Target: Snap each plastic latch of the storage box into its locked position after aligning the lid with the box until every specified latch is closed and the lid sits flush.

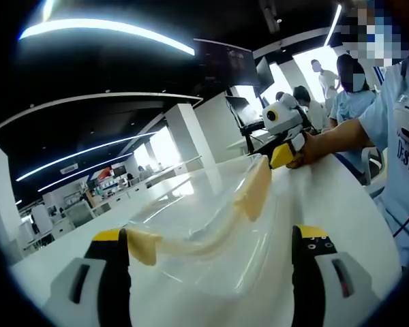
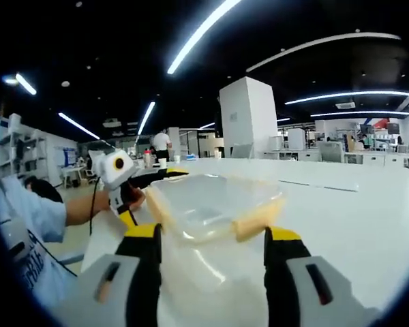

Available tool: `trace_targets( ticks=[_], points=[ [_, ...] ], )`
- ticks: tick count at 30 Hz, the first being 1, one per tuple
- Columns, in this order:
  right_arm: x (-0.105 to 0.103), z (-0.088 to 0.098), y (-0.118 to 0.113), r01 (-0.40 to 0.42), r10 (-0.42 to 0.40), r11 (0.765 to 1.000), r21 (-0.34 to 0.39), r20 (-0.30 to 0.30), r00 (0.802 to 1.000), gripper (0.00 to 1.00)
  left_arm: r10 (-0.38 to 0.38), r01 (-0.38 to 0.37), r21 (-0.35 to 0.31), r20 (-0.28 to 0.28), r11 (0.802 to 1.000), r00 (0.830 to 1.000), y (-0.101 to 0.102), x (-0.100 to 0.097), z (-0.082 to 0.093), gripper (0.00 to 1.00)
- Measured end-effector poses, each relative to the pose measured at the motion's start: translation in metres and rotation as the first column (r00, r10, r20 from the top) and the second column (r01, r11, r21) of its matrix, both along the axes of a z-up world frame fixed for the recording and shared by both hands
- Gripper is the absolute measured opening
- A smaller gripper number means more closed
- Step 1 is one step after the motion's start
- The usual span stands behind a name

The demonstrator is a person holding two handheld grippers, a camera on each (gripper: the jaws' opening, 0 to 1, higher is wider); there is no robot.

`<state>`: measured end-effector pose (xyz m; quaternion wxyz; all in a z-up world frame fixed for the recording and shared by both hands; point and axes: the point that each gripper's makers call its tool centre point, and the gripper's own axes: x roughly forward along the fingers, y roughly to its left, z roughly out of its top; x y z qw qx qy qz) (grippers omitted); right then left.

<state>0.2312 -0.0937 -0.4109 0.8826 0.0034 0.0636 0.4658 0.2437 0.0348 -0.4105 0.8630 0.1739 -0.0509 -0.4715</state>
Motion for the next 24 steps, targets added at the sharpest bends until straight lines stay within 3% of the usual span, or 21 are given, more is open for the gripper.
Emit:
trace_targets(
  ticks=[24],
  points=[
    [0.0014, -0.0015, -0.0007, 0.003, -0.003, 0.999, -0.038, 0.023, 1.0, 0.56, -0.011, 0.01, 0.029, 0.014, 1.0, 1.0, 0.0008, -0.0002, -0.0026, 1.0]
  ],
)
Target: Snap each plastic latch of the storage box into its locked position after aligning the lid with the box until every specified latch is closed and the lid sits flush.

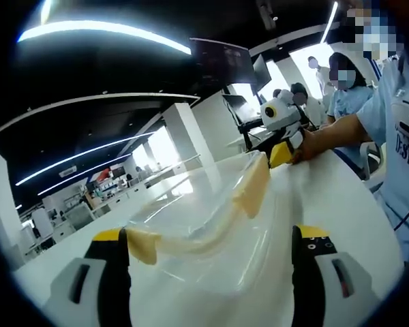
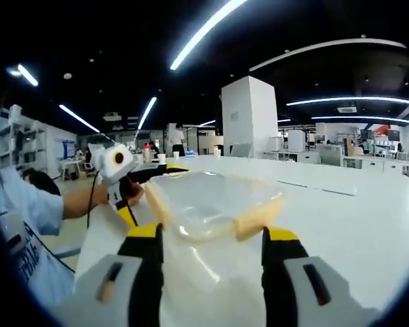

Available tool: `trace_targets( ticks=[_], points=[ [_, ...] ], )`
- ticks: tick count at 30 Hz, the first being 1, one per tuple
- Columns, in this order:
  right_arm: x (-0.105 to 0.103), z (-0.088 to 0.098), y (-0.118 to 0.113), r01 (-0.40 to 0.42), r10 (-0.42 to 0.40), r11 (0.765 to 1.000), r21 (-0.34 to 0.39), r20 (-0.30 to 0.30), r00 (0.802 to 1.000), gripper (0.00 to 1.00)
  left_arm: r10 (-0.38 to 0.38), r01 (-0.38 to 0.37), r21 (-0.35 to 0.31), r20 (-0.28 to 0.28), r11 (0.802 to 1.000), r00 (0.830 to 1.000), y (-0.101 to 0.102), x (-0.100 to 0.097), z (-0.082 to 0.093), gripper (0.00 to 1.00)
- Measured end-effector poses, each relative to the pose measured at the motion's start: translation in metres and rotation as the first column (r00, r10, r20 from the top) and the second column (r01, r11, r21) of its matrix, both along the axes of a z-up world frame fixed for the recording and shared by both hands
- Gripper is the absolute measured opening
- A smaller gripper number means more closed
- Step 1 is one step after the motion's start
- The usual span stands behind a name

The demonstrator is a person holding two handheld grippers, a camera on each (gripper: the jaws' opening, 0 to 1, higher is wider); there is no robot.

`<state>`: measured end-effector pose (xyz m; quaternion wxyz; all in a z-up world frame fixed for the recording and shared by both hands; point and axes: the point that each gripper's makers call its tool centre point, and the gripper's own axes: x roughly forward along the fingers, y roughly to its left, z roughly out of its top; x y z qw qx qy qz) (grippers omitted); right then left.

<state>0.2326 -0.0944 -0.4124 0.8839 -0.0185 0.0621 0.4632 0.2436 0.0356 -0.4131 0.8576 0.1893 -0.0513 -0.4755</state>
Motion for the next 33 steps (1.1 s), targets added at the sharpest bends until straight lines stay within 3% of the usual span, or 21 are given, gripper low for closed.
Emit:
trace_targets(
  ticks=[8, 16, 19, 24, 33],
  points=[
    [0.001, 0.0, -0.001, 0.001, -0.001, 1.0, -0.002, -0.001, 1.0, 0.56, -0.019, 0.021, 0.045, -0.052, 0.999, 0.998, 0.002, 0.0, 0.003, 0.99],
    [0.001, 0.0, -0.001, 0.0, 0.0, 1.0, 0.0, -0.002, 1.0, 0.57, -0.04, 0.054, 0.103, -0.134, 0.993, 0.99, 0.009, 0.004, 0.009, 0.88],
    [0.001, 0.0, -0.002, 0.001, -0.001, 1.0, -0.001, -0.002, 1.0, 0.57, -0.047, 0.063, 0.089, -0.172, 0.994, 0.984, 0.01, 0.006, 0.014, 0.86],
    [0.001, 0.0, -0.002, 0.002, -0.002, 1.0, -0.003, -0.002, 1.0, 0.57, -0.092, 0.098, 0.029, -0.155, 0.995, 0.984, 0.0, 0.005, 0.018, 0.87],
    [0.0, 0.0, -0.001, 0.003, -0.003, 1.0, -0.004, 0.004, 1.0, 0.56, -0.09, 0.086, -0.038, -0.125, 0.996, 0.988, 0.001, 0.003, 0.02, 0.84]
  ],
)
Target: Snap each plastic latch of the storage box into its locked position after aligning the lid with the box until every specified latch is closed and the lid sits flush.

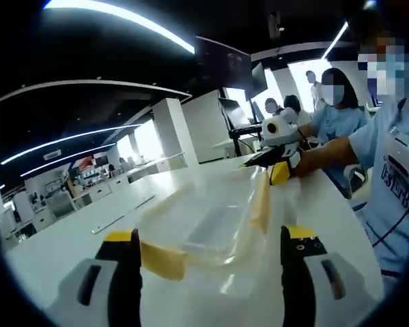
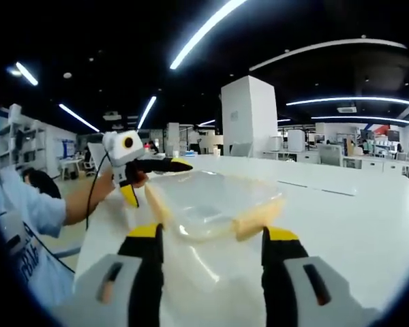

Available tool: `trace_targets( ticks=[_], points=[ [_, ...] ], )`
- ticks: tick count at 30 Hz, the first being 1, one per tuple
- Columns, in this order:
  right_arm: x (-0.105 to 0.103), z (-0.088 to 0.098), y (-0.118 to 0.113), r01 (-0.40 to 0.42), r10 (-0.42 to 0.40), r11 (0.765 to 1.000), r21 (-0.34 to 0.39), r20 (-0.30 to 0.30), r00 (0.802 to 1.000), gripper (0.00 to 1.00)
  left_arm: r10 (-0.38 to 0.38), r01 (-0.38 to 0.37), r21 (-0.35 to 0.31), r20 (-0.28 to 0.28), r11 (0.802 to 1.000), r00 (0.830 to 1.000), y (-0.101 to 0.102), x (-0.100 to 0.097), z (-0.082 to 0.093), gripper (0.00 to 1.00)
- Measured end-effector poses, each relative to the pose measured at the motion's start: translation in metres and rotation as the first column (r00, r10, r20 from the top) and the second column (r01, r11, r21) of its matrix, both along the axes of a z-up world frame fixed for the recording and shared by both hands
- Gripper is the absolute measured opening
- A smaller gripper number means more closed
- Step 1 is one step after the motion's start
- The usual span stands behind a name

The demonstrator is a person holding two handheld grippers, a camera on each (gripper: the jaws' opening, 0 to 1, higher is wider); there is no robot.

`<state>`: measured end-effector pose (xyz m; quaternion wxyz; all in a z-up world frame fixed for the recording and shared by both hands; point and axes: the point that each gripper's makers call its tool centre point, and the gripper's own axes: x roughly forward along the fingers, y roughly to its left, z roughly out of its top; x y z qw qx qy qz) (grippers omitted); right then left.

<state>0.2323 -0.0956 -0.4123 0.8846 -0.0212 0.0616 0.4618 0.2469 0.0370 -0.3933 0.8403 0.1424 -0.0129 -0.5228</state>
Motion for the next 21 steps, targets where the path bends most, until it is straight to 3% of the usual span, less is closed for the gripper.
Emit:
trace_targets(
  ticks=[9, 13, 21],
  points=[
    [-0.0012, -0.0008, 0.0005, 0.002, -0.001, 1.0, -0.021, 0.019, 1.0, 0.54, 0.033, -0.033, 0.007, 0.058, 0.999, 0.998, 0.0002, 0.0017, -0.0017, 0.81],
    [-0.0006, -0.0007, 0.0003, 0.002, -0.001, 1.0, -0.023, 0.02, 1.0, 0.54, 0.052, -0.057, 0.04, 0.107, 0.998, 0.993, 0.0006, 0.0047, -0.0048, 0.79],
    [0.0008, -0.0007, 0.0001, 0.004, -0.003, 1.0, -0.027, 0.024, 1.0, 0.52, 0.049, -0.053, 0.034, 0.107, 0.998, 0.993, 0.0001, 0.0055, -0.0049, 0.81]
  ],
)
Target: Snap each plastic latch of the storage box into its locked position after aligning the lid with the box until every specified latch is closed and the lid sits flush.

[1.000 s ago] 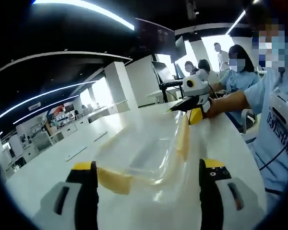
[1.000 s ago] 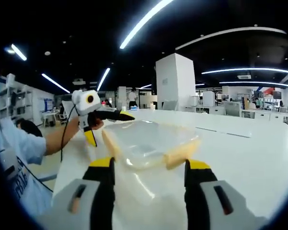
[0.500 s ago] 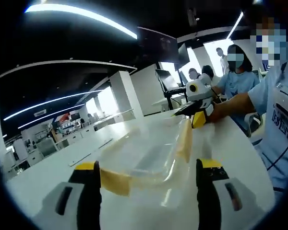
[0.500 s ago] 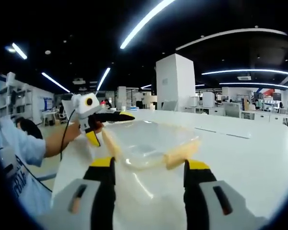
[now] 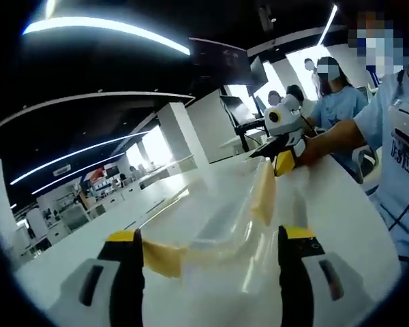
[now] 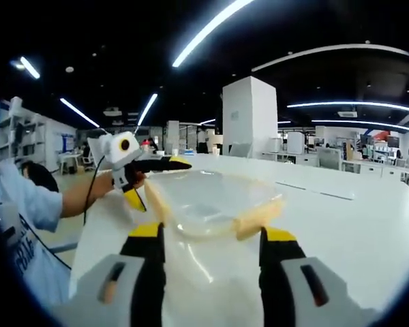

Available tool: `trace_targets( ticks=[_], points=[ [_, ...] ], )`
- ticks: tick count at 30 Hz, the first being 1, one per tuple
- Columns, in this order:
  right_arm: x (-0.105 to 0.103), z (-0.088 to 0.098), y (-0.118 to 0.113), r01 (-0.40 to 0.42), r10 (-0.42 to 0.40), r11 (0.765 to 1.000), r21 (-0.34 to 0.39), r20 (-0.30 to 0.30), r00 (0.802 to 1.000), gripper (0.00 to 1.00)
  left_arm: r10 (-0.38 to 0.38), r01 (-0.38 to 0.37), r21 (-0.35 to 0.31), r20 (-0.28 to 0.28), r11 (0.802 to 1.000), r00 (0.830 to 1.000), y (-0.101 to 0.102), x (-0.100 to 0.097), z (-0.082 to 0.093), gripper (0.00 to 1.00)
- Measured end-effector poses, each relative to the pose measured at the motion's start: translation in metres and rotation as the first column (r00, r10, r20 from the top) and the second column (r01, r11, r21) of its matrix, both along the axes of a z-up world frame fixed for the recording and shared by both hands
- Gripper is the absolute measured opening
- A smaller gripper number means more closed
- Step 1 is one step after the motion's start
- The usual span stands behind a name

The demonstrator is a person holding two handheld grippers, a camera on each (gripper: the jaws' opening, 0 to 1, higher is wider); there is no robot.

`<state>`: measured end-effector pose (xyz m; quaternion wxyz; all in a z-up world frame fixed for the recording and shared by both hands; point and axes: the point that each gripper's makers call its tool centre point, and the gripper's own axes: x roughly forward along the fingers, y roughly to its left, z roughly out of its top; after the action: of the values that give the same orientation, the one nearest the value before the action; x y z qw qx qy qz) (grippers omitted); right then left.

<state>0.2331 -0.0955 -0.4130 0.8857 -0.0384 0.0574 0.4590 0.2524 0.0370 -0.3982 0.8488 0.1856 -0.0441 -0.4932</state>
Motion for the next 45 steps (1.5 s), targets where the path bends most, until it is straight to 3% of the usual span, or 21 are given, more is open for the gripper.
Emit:
trace_targets(
  ticks=[8, 9, 10, 11, 13, 15, 17, 25, 26, 33, 40, 42, 44, 45],
  points=[
    [0.002, -0.002, -0.001, 0.005, -0.004, 1.0, -0.024, 0.013, 1.0, 0.5, -0.001, 0.001, 0.01, 0.015, 1.0, 1.0, -0.001, 0.002, -0.002, 0.82],
    [0.002, -0.002, -0.001, 0.007, -0.006, 0.999, -0.036, 0.02, 1.0, 0.42, -0.001, 0.001, 0.012, 0.018, 1.0, 1.0, -0.001, 0.002, -0.002, 0.83],
    [0.005, 0.015, 0.02, -0.02, 0.023, 0.999, -0.03, 0.114, 0.993, 0.42, -0.001, 0.001, 0.012, 0.02, 1.0, 1.0, -0.002, 0.001, -0.003, 0.83],
    [0.005, 0.015, 0.028, 0.033, -0.033, 0.999, -0.028, 0.022, 0.999, 0.42, -0.002, 0.002, 0.012, 0.016, 1.0, 1.0, -0.003, 0.002, -0.004, 0.84],
    [0.003, 0.005, -0.011, 0.043, -0.042, 0.998, -0.035, 0.03, 0.999, 0.42, 0.001, -0.001, 0.014, 0.016, 1.0, 1.0, -0.004, 0.003, -0.004, 0.83],
    [-0.007, -0.005, -0.005, 0.045, -0.044, 0.998, -0.037, 0.032, 0.999, 0.43, 0.001, -0.002, 0.016, 0.019, 1.0, 1.0, -0.004, 0.004, -0.004, 0.83],
    [0.002, -0.001, -0.007, 0.044, -0.043, 0.998, -0.037, 0.025, 0.999, 0.43, 0.002, -0.002, 0.015, 0.02, 1.0, 1.0, -0.004, 0.006, -0.005, 0.83],
    [-0.009, -0.008, 0.001, 0.031, -0.03, 0.998, -0.048, 0.02, 0.999, 0.44, 0.002, -0.002, 0.016, 0.021, 1.0, 1.0, -0.005, 0.007, -0.005, 0.83],
    [-0.006, -0.009, -0.001, 0.029, -0.03, 0.999, -0.028, -0.021, 0.999, 0.44, 0.001, -0.002, 0.017, 0.021, 1.0, 1.0, -0.004, 0.007, -0.005, 0.83],
    [0.006, -0.007, -0.006, 0.031, -0.031, 0.999, -0.038, -0.003, 1.0, 0.44, 0.001, -0.002, 0.026, 0.031, 1.0, 1.0, -0.004, 0.005, -0.006, 0.84],
    [0.003, -0.006, -0.005, 0.032, -0.032, 0.998, -0.053, 0.016, 0.999, 0.49, -0.003, 0.0, 0.055, 0.058, 0.998, 0.998, -0.004, 0.002, -0.008, 0.86],
    [0.006, -0.009, -0.003, 0.031, -0.029, 0.997, -0.067, 0.034, 0.999, 0.52, 0.005, -0.01, 0.067, 0.073, 0.998, 0.997, -0.003, 0.002, -0.009, 0.85],
    [0.006, -0.014, 0.002, 0.022, -0.008, 0.991, -0.129, 0.105, 0.994, 0.59, 0.018, -0.026, 0.083, 0.091, 0.996, 0.996, -0.003, 0.003, -0.01, 0.84],
    [0.004, -0.015, 0.004, 0.011, 0.0, 0.993, -0.119, 0.089, 0.996, 0.64, 0.019, -0.027, 0.089, 0.098, 0.996, 0.995, -0.003, 0.003, -0.011, 0.85]
  ],
)
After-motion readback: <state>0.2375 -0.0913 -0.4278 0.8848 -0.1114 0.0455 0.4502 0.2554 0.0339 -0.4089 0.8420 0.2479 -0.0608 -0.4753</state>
